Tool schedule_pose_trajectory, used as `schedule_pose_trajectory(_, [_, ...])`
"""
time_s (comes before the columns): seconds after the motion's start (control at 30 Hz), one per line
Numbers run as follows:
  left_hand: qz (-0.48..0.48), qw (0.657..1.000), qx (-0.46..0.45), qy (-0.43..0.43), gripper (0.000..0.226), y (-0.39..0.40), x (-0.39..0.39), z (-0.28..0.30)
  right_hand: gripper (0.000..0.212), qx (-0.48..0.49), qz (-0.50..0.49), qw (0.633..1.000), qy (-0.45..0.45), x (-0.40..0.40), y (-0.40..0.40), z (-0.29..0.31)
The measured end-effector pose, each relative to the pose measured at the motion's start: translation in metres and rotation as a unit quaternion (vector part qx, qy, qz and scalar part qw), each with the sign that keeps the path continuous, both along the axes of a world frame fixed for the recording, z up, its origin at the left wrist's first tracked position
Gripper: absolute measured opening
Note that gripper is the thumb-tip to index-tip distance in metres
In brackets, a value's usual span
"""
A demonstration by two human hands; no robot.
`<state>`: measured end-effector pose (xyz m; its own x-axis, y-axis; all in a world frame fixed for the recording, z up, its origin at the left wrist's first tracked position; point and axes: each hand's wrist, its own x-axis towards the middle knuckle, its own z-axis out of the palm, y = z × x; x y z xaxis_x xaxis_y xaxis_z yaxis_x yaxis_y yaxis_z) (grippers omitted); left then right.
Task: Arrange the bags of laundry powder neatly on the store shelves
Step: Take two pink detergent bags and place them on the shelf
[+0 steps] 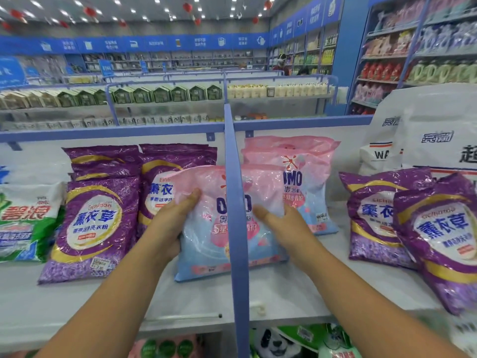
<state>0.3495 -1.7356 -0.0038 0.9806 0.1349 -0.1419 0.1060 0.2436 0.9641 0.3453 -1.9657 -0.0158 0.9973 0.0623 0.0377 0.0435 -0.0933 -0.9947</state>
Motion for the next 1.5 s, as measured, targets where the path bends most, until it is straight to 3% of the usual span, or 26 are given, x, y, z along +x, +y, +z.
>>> schedule_pose_trajectory(0.1, [-0.038, 0.996, 0.078, -0.023, 0.023, -0.013, 0.006, -0.005, 0.023, 0.103, -0.081, 0.991, -0.016, 0.005, -0.012, 0.001])
schedule_pose_trajectory(0.2, [-0.104, 0.974, 0.196, -0.038, 0.007, -0.026, 0.001, -0.012, 0.014, 0.119, -0.133, 0.983, -0.034, 0.005, -0.034, 0.008])
schedule_pose_trajectory(0.27, [-0.153, 0.961, 0.229, -0.036, 0.024, -0.038, -0.002, -0.014, 0.010, 0.129, -0.160, 0.978, -0.040, 0.006, -0.053, 0.016])
schedule_pose_trajectory(0.37, [-0.164, 0.940, 0.291, -0.068, 0.060, -0.057, 0.003, -0.013, 0.027, 0.133, -0.177, 0.974, -0.038, 0.012, -0.081, 0.030])
schedule_pose_trajectory(0.43, [-0.165, 0.934, 0.305, -0.080, 0.083, -0.065, 0.015, -0.020, 0.039, 0.096, -0.209, 0.972, -0.049, 0.023, -0.095, 0.041])
schedule_pose_trajectory(0.57, [-0.159, 0.924, 0.335, -0.090, 0.092, -0.072, 0.018, -0.038, 0.067, 0.063, -0.210, 0.974, -0.054, 0.042, -0.099, 0.054])
schedule_pose_trajectory(0.6, [-0.155, 0.924, 0.339, -0.090, 0.090, -0.071, 0.019, -0.043, 0.065, 0.037, -0.216, 0.975, -0.046, 0.046, -0.097, 0.053])
schedule_pose_trajectory(0.7, [-0.139, 0.919, 0.355, -0.097, 0.085, -0.073, 0.017, -0.048, 0.024, 0.002, -0.252, 0.966, -0.058, 0.050, -0.088, 0.051])
schedule_pose_trajectory(0.73, [-0.129, 0.921, 0.354, -0.100, 0.083, -0.075, 0.016, -0.048, 0.024, -0.008, -0.266, 0.962, -0.058, 0.050, -0.087, 0.049])
schedule_pose_trajectory(0.87, [-0.087, 0.914, 0.364, -0.156, 0.079, -0.076, 0.010, -0.047, 0.070, -0.057, -0.276, 0.953, -0.112, 0.024, -0.093, 0.033])
schedule_pose_trajectory(0.97, [-0.122, 0.905, 0.371, -0.166, 0.083, -0.078, 0.004, -0.041, 0.091, -0.234, -0.216, 0.937, -0.143, -0.006, -0.094, -0.003])
schedule_pose_trajectory(1.07, [-0.150, 0.881, 0.417, -0.168, 0.076, -0.080, 0.001, -0.040, 0.094, -0.360, -0.150, 0.914, -0.112, -0.007, -0.087, -0.031])
schedule_pose_trajectory(1.2, [-0.102, 0.852, 0.482, -0.178, 0.114, -0.077, 0.013, -0.052, 0.083, -0.370, -0.161, 0.909, -0.104, 0.011, -0.086, -0.031])
schedule_pose_trajectory(1.33, [-0.125, 0.856, 0.478, -0.154, 0.126, -0.075, 0.015, -0.057, 0.080, -0.375, -0.142, 0.913, -0.076, 0.009, -0.087, -0.030])
schedule_pose_trajectory(1.43, [-0.139, 0.826, 0.525, -0.153, 0.114, -0.072, 0.007, -0.047, 0.077, -0.370, -0.123, 0.919, -0.056, -0.004, -0.087, -0.030])
schedule_pose_trajectory(1.5, [-0.156, 0.795, 0.566, -0.151, 0.079, -0.070, 0.002, -0.041, 0.073, -0.388, -0.119, 0.912, -0.059, -0.016, -0.087, -0.033])
